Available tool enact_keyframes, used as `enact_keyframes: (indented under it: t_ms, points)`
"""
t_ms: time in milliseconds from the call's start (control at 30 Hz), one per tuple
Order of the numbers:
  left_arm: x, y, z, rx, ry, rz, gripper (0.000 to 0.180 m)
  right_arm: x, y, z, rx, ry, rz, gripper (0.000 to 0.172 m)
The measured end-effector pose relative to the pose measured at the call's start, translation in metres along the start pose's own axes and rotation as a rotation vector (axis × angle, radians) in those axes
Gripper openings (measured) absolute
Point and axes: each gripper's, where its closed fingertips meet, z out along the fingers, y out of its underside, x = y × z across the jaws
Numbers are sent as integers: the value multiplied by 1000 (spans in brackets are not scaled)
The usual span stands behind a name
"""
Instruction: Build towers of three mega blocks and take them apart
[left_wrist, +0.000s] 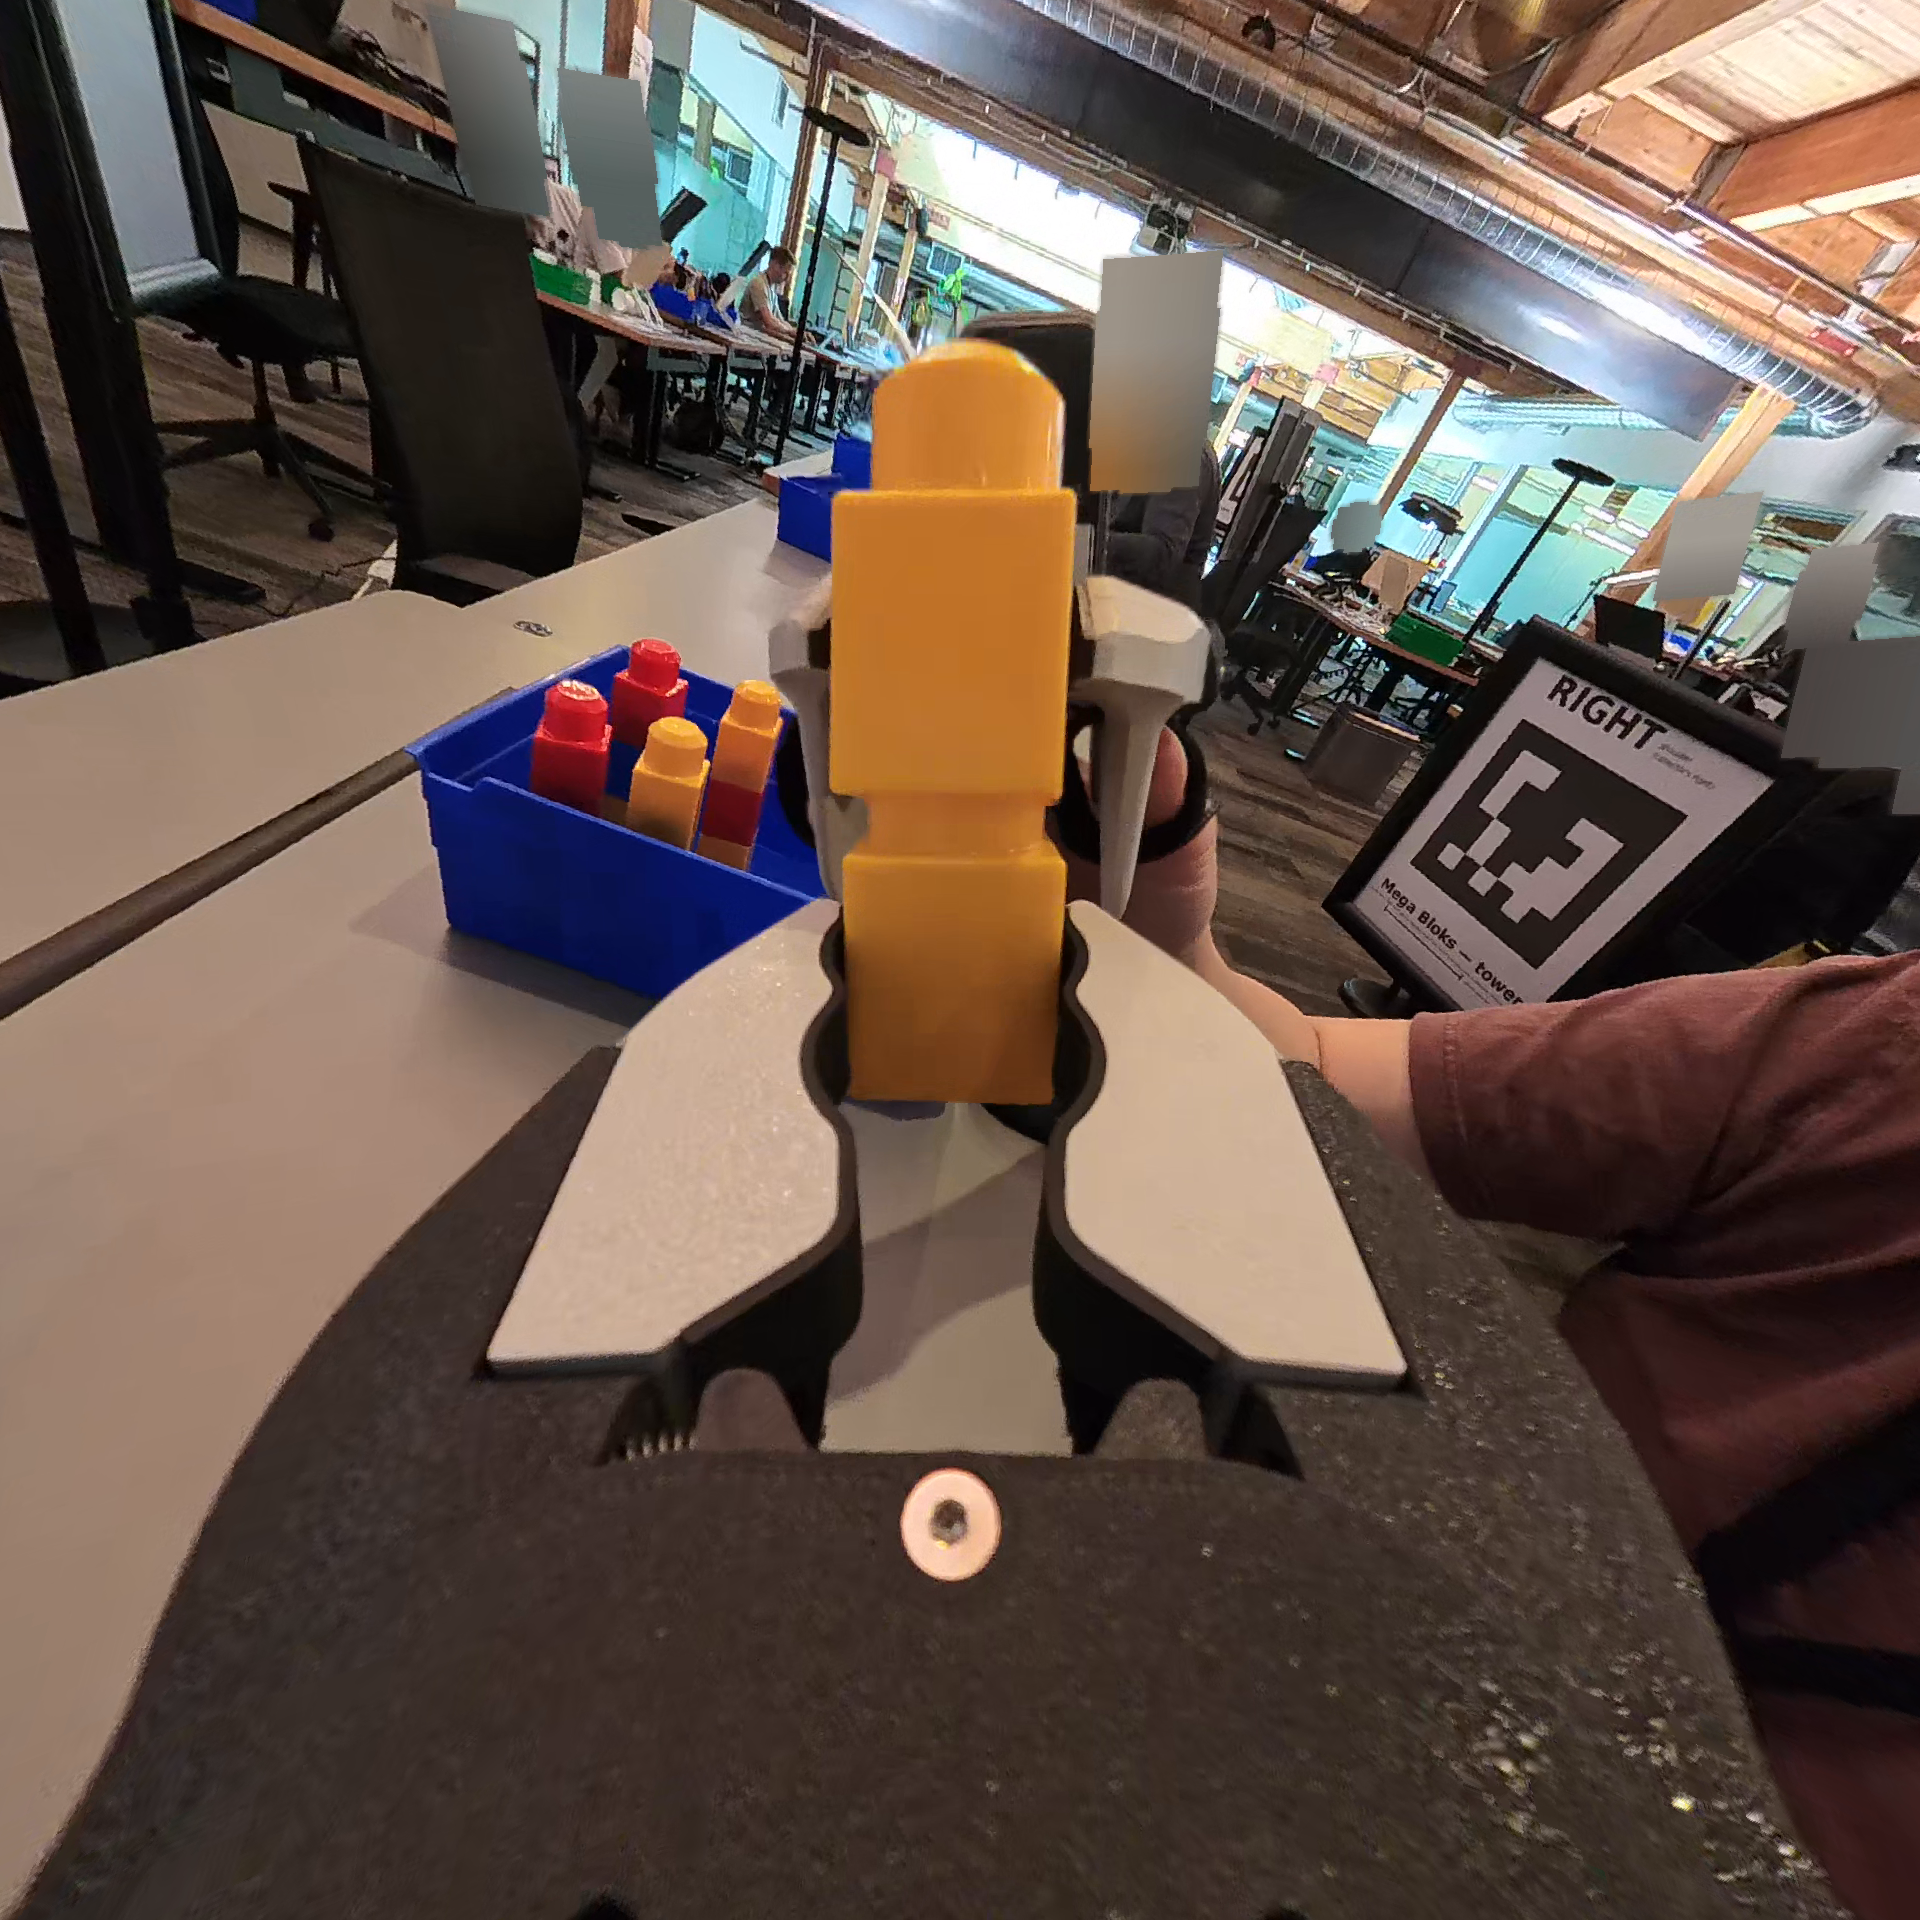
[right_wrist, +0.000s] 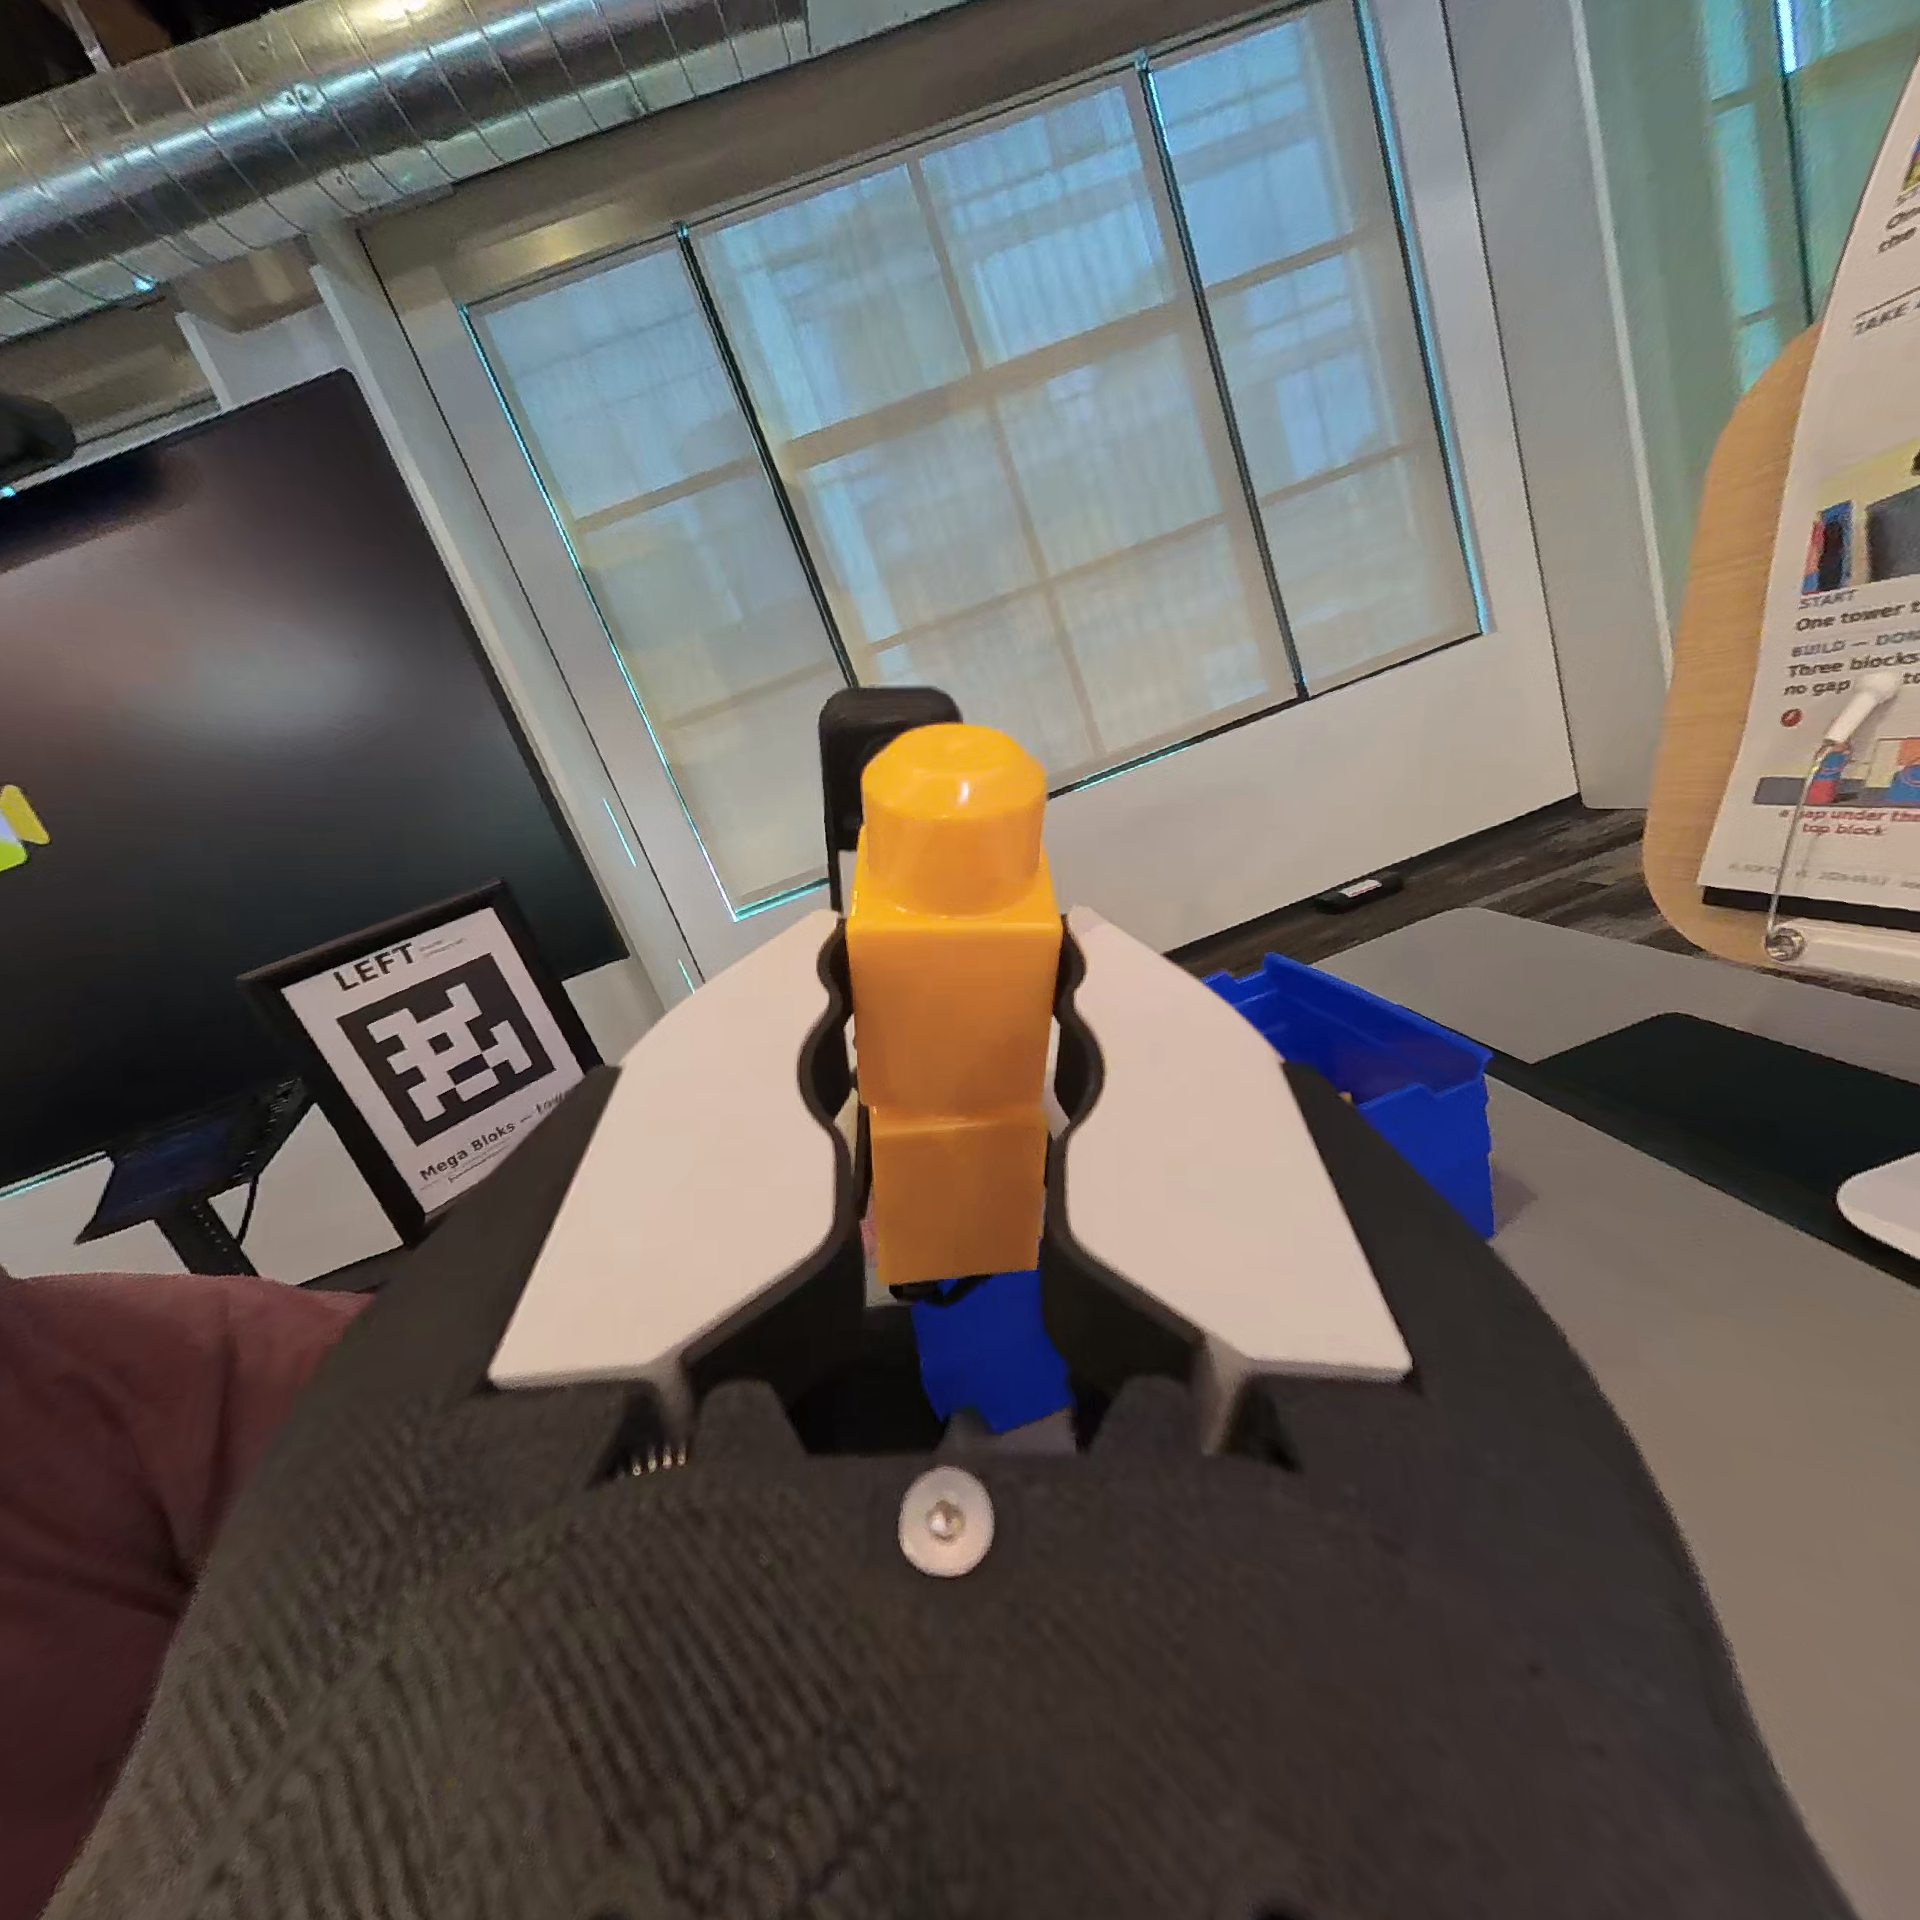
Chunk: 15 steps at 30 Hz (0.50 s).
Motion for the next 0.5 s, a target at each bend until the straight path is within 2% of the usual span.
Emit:
enact_keyframes:
  t_ms: [300, 500]
  points:
    - [14, 16, 0, -163, 41, 51, 36, -17, 24, -11, -329, -100, -85, 37]
    - [22, 19, 4, -178, 93, 40, 36, -24, 30, -18, -411, -141, -103, 37]
